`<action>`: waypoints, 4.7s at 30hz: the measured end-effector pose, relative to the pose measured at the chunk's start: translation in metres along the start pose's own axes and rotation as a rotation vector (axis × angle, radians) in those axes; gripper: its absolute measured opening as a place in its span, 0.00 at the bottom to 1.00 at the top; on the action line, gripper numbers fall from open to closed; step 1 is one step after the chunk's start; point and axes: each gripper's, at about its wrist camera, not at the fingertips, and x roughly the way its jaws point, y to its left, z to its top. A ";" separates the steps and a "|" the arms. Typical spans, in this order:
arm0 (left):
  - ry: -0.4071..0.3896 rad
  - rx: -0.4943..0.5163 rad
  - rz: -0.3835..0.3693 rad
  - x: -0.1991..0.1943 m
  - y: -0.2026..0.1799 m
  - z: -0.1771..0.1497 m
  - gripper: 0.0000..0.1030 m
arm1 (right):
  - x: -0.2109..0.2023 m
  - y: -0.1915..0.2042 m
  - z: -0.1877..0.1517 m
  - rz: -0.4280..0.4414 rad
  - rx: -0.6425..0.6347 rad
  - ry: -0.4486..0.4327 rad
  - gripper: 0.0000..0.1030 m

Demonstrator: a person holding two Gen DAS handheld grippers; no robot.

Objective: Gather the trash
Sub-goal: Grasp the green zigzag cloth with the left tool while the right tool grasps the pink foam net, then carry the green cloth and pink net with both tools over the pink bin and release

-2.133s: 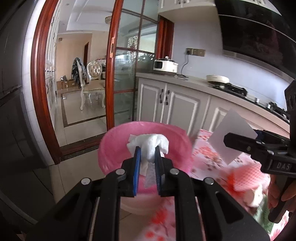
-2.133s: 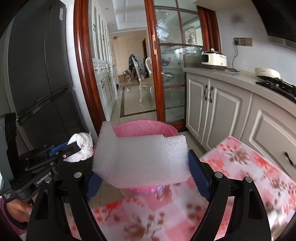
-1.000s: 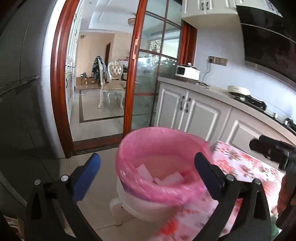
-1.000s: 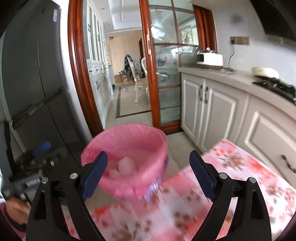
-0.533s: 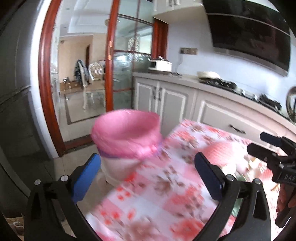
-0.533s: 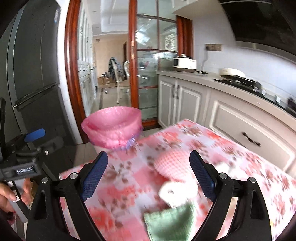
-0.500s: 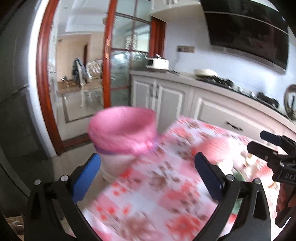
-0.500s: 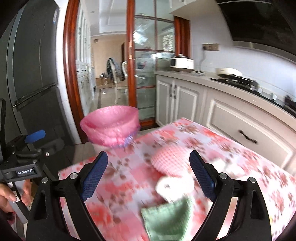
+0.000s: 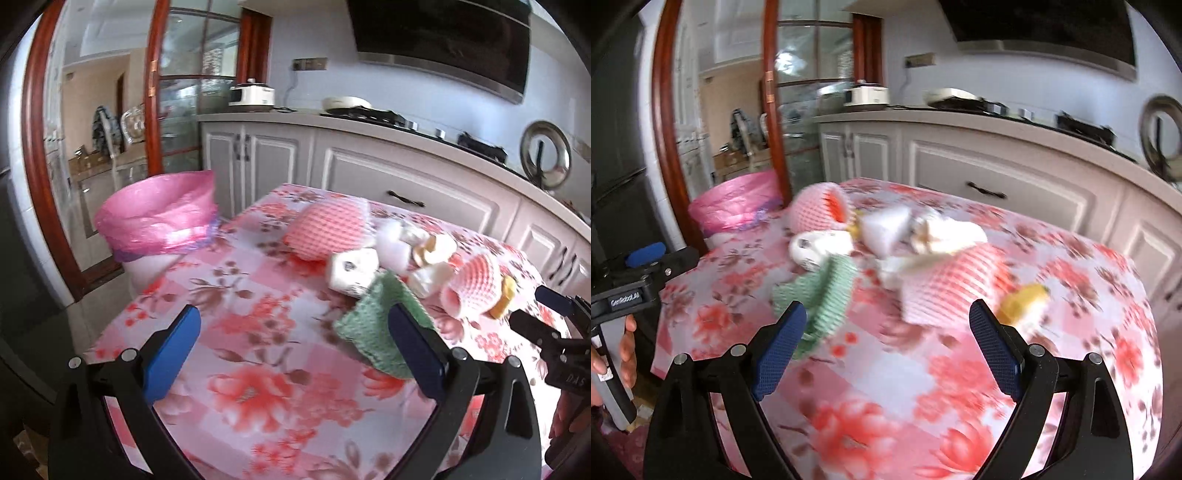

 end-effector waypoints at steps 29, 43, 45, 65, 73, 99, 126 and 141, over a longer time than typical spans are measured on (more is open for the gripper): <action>0.255 0.073 -0.066 0.136 -0.081 -0.015 0.65 | 0.050 -0.080 0.005 -0.085 0.161 0.040 0.82; 0.212 0.098 -0.113 0.112 -0.041 -0.011 0.05 | 0.115 -0.049 0.018 -0.102 0.073 0.143 0.65; 0.194 0.093 -0.113 0.103 -0.036 -0.008 0.05 | 0.117 -0.046 0.017 -0.120 0.054 0.147 0.51; 0.045 0.065 -0.093 0.029 -0.019 0.009 0.05 | 0.051 -0.006 0.031 -0.045 -0.008 0.023 0.25; -0.029 0.069 -0.089 -0.010 -0.016 0.011 0.05 | 0.017 0.020 0.038 -0.001 -0.038 -0.035 0.25; -0.145 0.010 -0.005 -0.060 0.053 0.024 0.05 | 0.016 0.138 0.083 0.254 -0.192 -0.098 0.25; -0.151 -0.061 0.223 0.077 0.213 0.137 0.06 | 0.200 0.254 0.214 0.507 -0.276 -0.048 0.25; -0.108 -0.164 0.281 0.161 0.294 0.153 0.44 | 0.306 0.309 0.236 0.543 -0.298 0.035 0.46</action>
